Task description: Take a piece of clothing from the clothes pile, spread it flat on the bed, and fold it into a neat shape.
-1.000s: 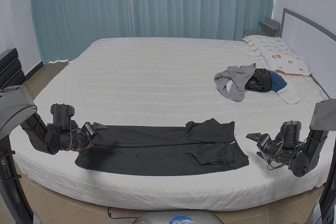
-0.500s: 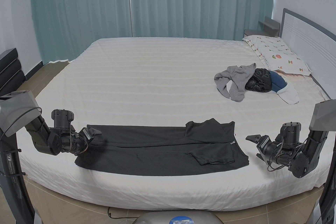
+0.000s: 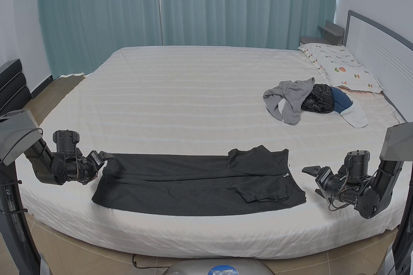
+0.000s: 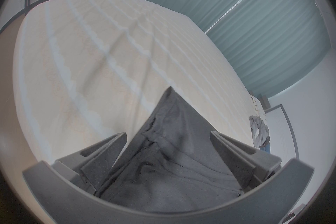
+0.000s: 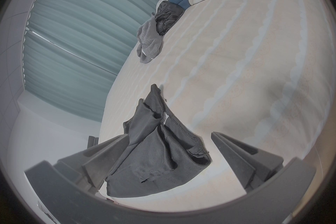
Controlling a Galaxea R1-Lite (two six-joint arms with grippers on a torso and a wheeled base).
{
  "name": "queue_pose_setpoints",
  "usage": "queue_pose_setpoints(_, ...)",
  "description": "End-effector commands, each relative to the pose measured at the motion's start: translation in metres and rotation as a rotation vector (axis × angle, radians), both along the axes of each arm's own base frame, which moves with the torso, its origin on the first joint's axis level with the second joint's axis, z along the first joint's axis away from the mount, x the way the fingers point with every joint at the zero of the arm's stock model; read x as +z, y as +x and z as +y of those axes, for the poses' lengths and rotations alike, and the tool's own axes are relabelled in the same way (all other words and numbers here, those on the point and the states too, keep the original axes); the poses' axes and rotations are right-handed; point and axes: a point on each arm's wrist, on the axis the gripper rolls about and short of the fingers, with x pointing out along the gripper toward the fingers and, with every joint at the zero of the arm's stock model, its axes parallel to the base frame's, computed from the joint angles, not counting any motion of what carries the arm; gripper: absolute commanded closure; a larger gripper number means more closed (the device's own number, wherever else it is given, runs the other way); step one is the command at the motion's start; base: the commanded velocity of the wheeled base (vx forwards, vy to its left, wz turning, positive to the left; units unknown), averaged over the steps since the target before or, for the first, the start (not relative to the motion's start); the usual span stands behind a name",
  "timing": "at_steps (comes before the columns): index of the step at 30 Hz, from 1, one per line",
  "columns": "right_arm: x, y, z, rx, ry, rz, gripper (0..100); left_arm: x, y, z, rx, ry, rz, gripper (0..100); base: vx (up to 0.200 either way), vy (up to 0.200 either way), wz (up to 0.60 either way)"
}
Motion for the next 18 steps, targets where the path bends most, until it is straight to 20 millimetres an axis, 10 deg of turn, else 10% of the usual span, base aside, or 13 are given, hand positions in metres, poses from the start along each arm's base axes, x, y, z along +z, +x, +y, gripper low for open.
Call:
queue_pose_setpoints(1, -0.001, 0.0, 0.0, 0.002, -0.001, 0.003, 0, 0.004, 0.004, 0.002, -0.001, 0.003, -0.019, 0, 0.0, 0.0, 0.0)
queue_pose_setpoints(18, -0.004, -0.004, 0.006, 0.025, -0.006, 0.02, 0, -0.025, 0.013, -0.002, -0.211, 0.163, -0.01, 0, 0.0, 0.0, 0.0)
